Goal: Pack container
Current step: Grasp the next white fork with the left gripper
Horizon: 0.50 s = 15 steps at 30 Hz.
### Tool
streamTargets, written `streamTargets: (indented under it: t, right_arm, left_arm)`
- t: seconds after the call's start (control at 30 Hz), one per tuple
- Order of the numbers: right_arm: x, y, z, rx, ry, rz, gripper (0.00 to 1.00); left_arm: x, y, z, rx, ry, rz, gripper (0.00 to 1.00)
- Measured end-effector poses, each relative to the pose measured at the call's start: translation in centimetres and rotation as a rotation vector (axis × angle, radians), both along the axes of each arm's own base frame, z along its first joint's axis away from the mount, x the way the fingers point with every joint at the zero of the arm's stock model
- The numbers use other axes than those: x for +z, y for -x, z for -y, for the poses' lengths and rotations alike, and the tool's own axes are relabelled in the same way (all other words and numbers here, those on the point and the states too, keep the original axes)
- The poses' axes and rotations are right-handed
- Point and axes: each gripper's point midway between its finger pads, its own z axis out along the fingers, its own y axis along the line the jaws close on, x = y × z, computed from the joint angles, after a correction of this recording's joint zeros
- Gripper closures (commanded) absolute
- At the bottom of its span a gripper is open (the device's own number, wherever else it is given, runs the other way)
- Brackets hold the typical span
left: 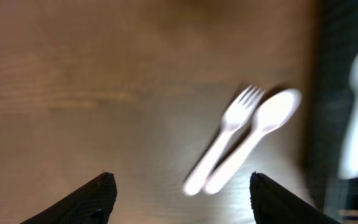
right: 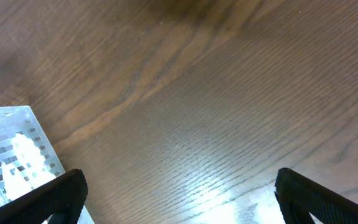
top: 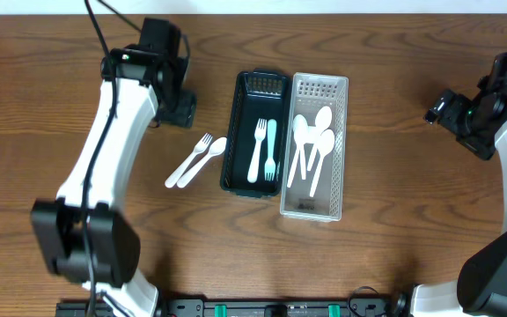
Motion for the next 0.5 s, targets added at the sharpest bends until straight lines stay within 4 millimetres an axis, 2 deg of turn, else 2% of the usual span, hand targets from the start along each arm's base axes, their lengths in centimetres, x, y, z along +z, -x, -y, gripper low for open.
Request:
streamTargets:
  t: [0.07, 0.2, 0.33, 0.5]
  right_arm:
    - [0.0, -0.1, 0.0, 0.0, 0.001, 0.003, 0.01]
    - [0.0, -0.1, 0.0, 0.0, 0.001, 0.003, 0.01]
    - [0.0, -0.1, 0.0, 0.0, 0.001, 0.003, 0.01]
    - [0.0, -0.1, 0.0, 0.0, 0.001, 0.003, 0.01]
  left_arm:
    - [-2.5, 0.2, -0.9, -0.027, -0.008, -0.077, 0.29]
    - [-5.8, 0.4, -1.4, -0.092, -0.006, -0.177, 0.32]
    - [-7.9, 0.7, -1.1, -0.126, -0.001, -0.237, 0.43]
    - [-10.3, 1.5, -0.5, -0.146, 0.034, -0.319, 0.44]
